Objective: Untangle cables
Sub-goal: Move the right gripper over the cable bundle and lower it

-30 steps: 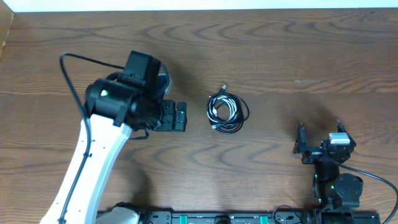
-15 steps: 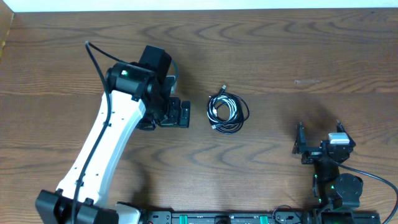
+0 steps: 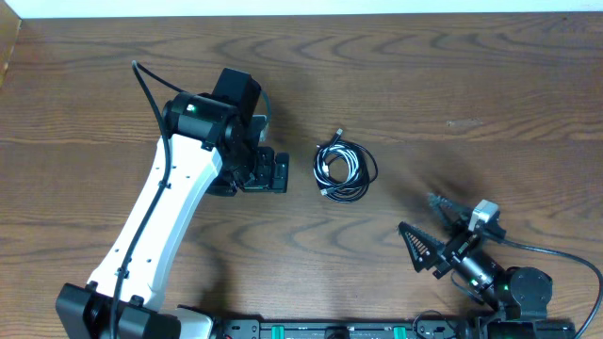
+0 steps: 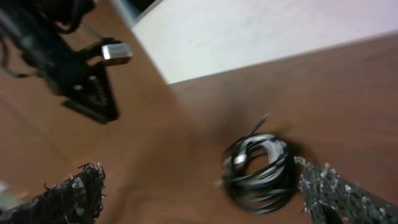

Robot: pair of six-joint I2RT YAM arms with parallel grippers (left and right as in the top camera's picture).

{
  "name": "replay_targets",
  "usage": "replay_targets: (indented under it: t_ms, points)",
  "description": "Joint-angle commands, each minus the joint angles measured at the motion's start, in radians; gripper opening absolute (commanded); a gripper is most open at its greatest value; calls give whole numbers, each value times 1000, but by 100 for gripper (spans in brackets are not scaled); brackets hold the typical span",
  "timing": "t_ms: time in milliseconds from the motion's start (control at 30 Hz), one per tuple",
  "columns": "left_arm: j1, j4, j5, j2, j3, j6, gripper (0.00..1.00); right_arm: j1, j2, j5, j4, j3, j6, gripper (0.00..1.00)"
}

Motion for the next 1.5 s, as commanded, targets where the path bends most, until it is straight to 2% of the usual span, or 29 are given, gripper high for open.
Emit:
replay_targets:
  t_ms: [0, 200, 400, 567, 833, 1067, 1267, 1367, 1467]
  points:
    - [-4, -4, -14, 1, 10, -10, 98, -7, -6, -101, 36, -1, 177, 99]
    - [-4, -4, -14, 1, 10, -10, 98, -7, -6, -143, 300, 21, 280, 99]
    - [-4, -4, -14, 1, 10, -10, 98, -11, 9, -143, 286, 140, 265, 99]
    - [-4, -4, -14, 1, 10, -10, 98, -19, 87, -151, 86, 319, 146, 99]
    - [-4, -4, -14, 1, 10, -10, 98, -19, 309, -85, -449, 613, -290, 99]
    - [-4, -4, -14, 1, 10, -10, 98, -5, 576, -31, -862, 847, -563, 99]
    - [-4, -4, -14, 1, 10, -10, 98, 91, 830, 179, -1114, 1082, -624, 99]
    - [-4, -4, -14, 1, 10, -10, 98, 160, 937, 177, -1125, 1149, -621, 99]
    - [-4, -4, -14, 1, 10, -10, 98, 217, 1014, 56, -1046, 1154, -555, 99]
